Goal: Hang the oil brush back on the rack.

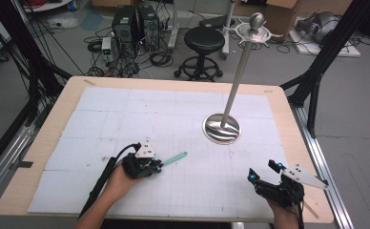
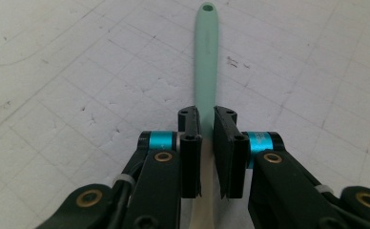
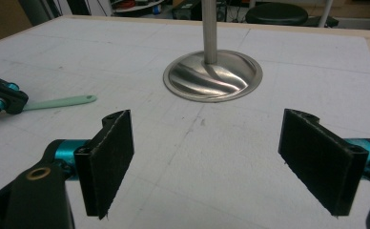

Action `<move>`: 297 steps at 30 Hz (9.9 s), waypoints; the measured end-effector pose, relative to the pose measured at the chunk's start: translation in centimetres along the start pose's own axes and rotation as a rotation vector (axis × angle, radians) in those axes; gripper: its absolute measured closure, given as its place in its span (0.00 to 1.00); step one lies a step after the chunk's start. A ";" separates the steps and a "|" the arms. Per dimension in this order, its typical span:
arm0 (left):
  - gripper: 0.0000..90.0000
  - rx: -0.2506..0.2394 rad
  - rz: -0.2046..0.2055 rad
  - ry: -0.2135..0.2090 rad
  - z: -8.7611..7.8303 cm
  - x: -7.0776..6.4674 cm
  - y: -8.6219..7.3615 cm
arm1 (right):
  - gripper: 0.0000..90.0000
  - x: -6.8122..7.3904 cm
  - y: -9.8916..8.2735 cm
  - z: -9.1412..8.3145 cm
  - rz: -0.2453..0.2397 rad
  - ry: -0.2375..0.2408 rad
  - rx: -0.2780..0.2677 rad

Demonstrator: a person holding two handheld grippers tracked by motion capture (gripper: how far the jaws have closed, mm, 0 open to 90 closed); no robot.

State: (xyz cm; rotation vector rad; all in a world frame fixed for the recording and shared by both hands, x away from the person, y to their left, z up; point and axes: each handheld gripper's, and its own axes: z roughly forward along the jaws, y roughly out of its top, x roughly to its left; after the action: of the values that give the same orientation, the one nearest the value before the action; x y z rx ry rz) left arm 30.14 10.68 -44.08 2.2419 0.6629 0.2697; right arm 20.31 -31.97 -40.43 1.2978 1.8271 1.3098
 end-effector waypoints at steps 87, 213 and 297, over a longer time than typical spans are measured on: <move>0.91 -0.613 -0.005 -0.370 -8.8 -2.8 0.4 | 0.27 10.5 5.7 6.5 -0.118 0.742 -0.135; 0.91 -0.494 0.147 -0.597 -7.4 -4.9 2.6 | 0.64 13.3 10.0 6.6 -0.218 1.101 -0.181; 0.49 -0.555 0.026 -0.339 -8.1 -3.6 1.5 | 0.92 12.4 10.7 7.2 -0.117 0.990 -0.166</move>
State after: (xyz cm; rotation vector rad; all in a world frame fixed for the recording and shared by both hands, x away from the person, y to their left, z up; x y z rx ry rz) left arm 24.52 12.91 -37.37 1.7061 0.3235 0.0674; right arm 25.60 -17.05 -32.03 0.4188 2.2571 2.2032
